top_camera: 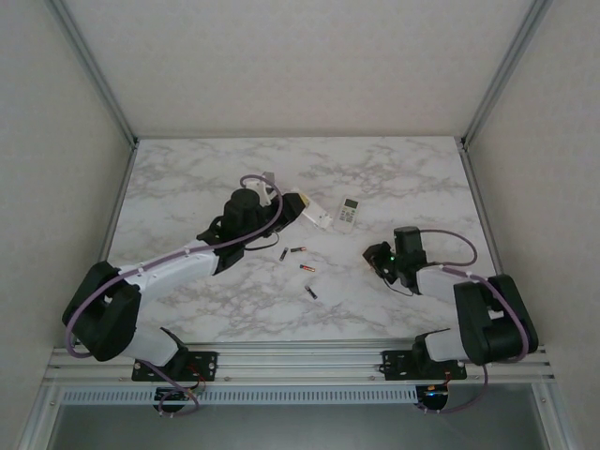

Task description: Load the batteries into the remote control

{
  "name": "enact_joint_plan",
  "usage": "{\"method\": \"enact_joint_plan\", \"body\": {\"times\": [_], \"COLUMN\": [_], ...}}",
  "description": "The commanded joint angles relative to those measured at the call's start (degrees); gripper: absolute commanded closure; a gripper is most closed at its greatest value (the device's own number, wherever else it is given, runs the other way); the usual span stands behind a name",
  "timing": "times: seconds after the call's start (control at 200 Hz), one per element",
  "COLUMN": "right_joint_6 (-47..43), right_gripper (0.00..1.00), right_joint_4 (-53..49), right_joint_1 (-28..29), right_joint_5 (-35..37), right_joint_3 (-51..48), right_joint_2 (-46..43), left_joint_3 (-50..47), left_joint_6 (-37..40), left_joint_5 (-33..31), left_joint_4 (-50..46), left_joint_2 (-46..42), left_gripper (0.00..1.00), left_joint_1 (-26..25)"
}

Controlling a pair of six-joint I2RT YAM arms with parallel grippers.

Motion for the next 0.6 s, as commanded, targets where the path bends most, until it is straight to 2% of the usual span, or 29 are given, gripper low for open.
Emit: {"method": "enact_joint_plan", "body": {"times": [0.0, 0.045, 0.145, 0.225, 0.295, 0.375, 0.476, 0.596], "right_joint_6": [5.44, 8.50, 12.26, 9.89, 5.38, 1.45, -1.27, -2.54], "right_gripper": [0.54, 0.45, 0.37, 0.33, 0.30, 0.28, 0.27, 0.27], "right_joint_4": [-14.03, -17.53, -24.98, -26.42, -24.98, -24.32, -26.97, -26.73], "right_joint_1": [-0.39, -0.45, -0.34, 0.17, 1.41, 4.81, 10.68, 15.28], "right_joint_5": [8.89, 9.95, 11.86, 12.01, 9.00, 5.88, 6.44, 6.41], "right_joint_3": [-3.35, -4.02, -3.52, -1.35, 1.66, 7.13, 12.92, 16.49], "right_joint_2": [-6.80, -10.78, -23.14, -33.39, -38.09, -38.15, -33.79, -27.50], "left_joint_3": [-1.65, -3.08, -9.26, -15.61, -20.52, -26.35, -33.56, -37.89], "left_joint_6": [0.48, -0.40, -4.86, -8.99, -11.68, -15.20, -20.16, -24.37], "left_joint_5": [-9.34, -13.30, -19.46, -23.73, -26.42, -25.78, -22.04, -22.05], "left_joint_4": [-3.54, -4.78, -7.09, -8.73, -11.68, -12.35, -8.56, -5.34], "left_joint_2": [-4.07, -6.28, -12.72, -18.61, -23.34, -27.07, -29.29, -29.86], "left_gripper": [0.99, 1.00, 1.00, 1.00, 1.00, 1.00, 1.00, 1.00], "left_joint_1": [-0.07, 0.12, 1.81, 2.70, 2.70, 2.71, 2.29, -1.08]}}
